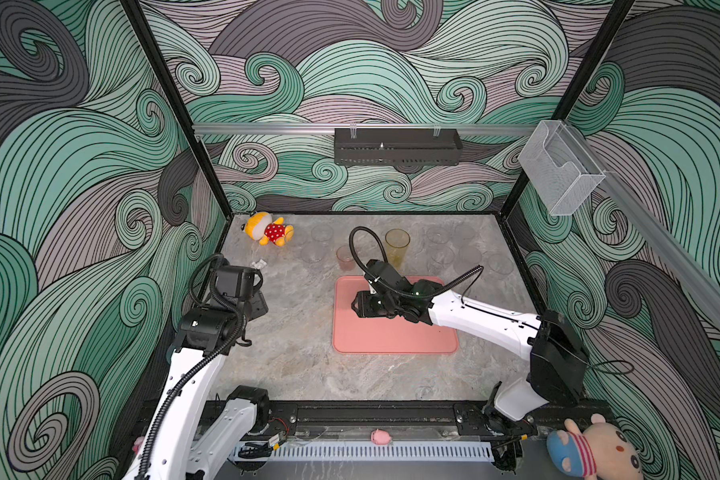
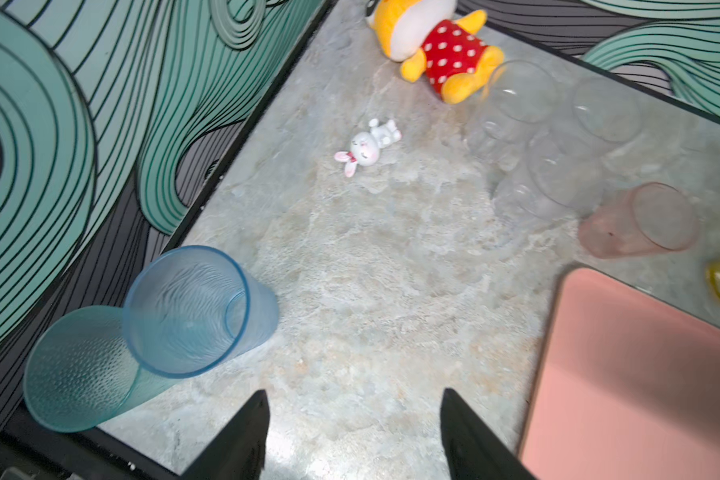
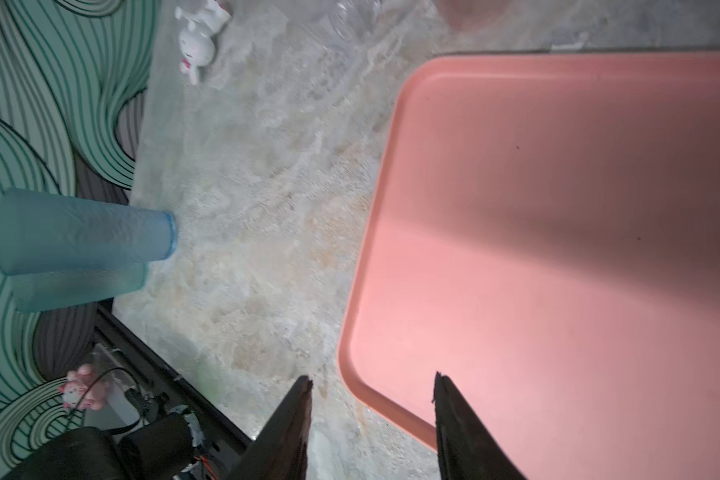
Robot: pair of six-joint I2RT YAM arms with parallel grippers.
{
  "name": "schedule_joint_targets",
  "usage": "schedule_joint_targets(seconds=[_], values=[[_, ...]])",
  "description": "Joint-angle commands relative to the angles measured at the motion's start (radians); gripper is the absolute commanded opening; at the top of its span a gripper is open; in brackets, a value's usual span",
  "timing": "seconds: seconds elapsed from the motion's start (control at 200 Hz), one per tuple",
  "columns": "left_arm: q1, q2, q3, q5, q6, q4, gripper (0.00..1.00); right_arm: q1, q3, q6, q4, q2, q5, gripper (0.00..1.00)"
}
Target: Place the glasses into the tray
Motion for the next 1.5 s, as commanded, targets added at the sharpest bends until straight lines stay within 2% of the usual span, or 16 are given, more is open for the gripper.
schedule_joint_targets(seconds=[0.0, 0.07, 0.255, 0.395, 0.515, 0.6, 0.85, 1.036, 1.176, 1.411, 1.496], values=[[0.184, 0.074, 0.016, 0.144, 0.075, -0.021, 0.64, 0.003, -0.047, -0.039, -0.009, -0.023, 0.027, 0.48], [0.274, 0.098, 0.023, 0.206, 0.077, -0.017, 0.61, 0.003, -0.057, -0.067, -0.014, -0.036, 0.041, 0.48], [0.326, 0.117, -0.016, 0.138, 0.061, 0.009, 0.61, 0.000, -0.064, -0.091, 0.014, -0.042, 0.008, 0.48], [0.372, 0.126, -0.026, 0.133, 0.063, 0.047, 0.61, -0.002, -0.069, -0.094, 0.028, -0.035, -0.020, 0.48], [0.439, 0.200, -0.039, 0.229, 0.038, 0.098, 0.60, -0.005, -0.088, -0.099, 0.068, -0.033, -0.036, 0.48], [0.475, 0.250, -0.044, 0.236, 0.039, 0.140, 0.59, -0.009, -0.096, -0.106, 0.068, -0.035, -0.044, 0.48], [0.500, 0.384, -0.003, 0.242, 0.045, 0.138, 0.54, -0.037, -0.157, -0.096, 0.096, -0.067, -0.052, 0.48], [0.507, 0.418, -0.014, 0.198, 0.053, 0.142, 0.46, -0.049, -0.167, -0.096, 0.108, -0.059, -0.067, 0.48], [0.508, 0.432, -0.041, 0.198, 0.057, 0.173, 0.37, -0.049, -0.151, -0.104, 0.096, -0.046, -0.071, 0.48], [0.508, 0.442, -0.054, 0.221, 0.077, 0.185, 0.13, -0.049, -0.117, -0.113, 0.060, -0.023, -0.061, 0.48], [0.509, 0.442, -0.050, 0.231, 0.078, 0.179, 0.11, -0.049, -0.112, -0.108, 0.055, -0.030, -0.056, 0.48]])
